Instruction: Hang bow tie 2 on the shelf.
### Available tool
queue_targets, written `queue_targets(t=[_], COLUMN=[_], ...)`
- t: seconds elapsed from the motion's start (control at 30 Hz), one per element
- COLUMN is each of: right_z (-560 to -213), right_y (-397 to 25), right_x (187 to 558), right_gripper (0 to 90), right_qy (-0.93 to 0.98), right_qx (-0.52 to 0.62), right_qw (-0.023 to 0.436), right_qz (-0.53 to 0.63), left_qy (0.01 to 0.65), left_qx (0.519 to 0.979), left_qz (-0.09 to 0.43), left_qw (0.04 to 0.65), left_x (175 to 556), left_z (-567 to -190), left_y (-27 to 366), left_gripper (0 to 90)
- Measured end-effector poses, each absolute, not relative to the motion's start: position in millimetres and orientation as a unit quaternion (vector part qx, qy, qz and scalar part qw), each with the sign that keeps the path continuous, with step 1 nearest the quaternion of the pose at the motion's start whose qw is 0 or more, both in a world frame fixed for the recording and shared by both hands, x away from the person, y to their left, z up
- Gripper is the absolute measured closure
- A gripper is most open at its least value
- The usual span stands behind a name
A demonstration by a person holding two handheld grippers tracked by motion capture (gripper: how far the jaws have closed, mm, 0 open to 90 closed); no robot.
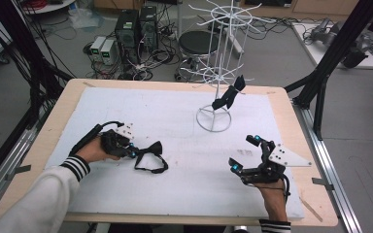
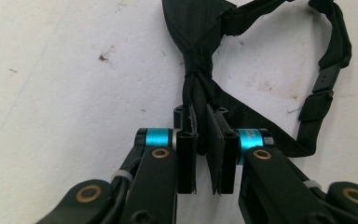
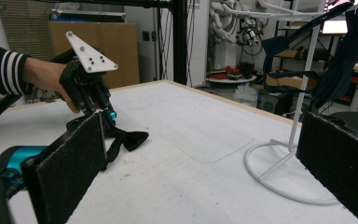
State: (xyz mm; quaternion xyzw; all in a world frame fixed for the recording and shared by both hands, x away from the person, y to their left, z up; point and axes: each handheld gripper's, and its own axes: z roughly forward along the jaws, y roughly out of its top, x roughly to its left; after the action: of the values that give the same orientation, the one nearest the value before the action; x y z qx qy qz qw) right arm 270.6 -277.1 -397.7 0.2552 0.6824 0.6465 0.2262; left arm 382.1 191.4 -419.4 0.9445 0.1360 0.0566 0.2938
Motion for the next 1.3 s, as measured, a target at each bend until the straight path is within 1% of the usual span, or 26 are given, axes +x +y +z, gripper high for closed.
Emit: queue_targets(t=[0.4,0.5,0.57,0.77,0.87,1.0,1.27,1.3], right_z=[-393.1,-394.1,-395.0,-394.0,-392.8,-387.2,-374.9,-373.3], right_y=[-277.0,-274.9,-273.0,-267.9,-265.6,-259.9,-252.5,-252.0], right_x=[270.5,270.7,271.4,273.9,276.2,278.8,285.8,287.0], right_gripper=[0.7,0.6,0.6,0.7,0.7,0.7,0.7,0.7], right_qy=[0.685,0.689,0.689,0.698,0.7,0.713,0.722,0.723], right_qx=[0.247,0.245,0.245,0.236,0.232,0.218,0.203,0.2], right_qw=[0.221,0.209,0.196,0.182,0.174,0.175,0.142,0.144], right_qz=[0.649,0.649,0.654,0.65,0.652,0.643,0.646,0.646], left_qy=[0.144,0.147,0.149,0.146,0.143,0.139,0.123,0.123], left_qx=[0.925,0.916,0.914,0.91,0.901,0.897,0.888,0.887], left_qz=[0.072,0.072,0.073,0.084,0.087,0.086,0.083,0.083], left_qw=[0.343,0.367,0.371,0.379,0.4,0.411,0.435,0.438], left_x=[378.7,377.5,376.6,372.6,369.7,367.5,362.6,361.8], left_z=[-404.1,-399.6,-396.9,-390.3,-386.0,-382.5,-374.7,-373.8], left_y=[201.6,203.8,205.1,206.1,205.1,202.2,194.7,194.0], left_gripper=[82.3,82.3,82.3,82.2,82.2,82.2,82.2,82.2])
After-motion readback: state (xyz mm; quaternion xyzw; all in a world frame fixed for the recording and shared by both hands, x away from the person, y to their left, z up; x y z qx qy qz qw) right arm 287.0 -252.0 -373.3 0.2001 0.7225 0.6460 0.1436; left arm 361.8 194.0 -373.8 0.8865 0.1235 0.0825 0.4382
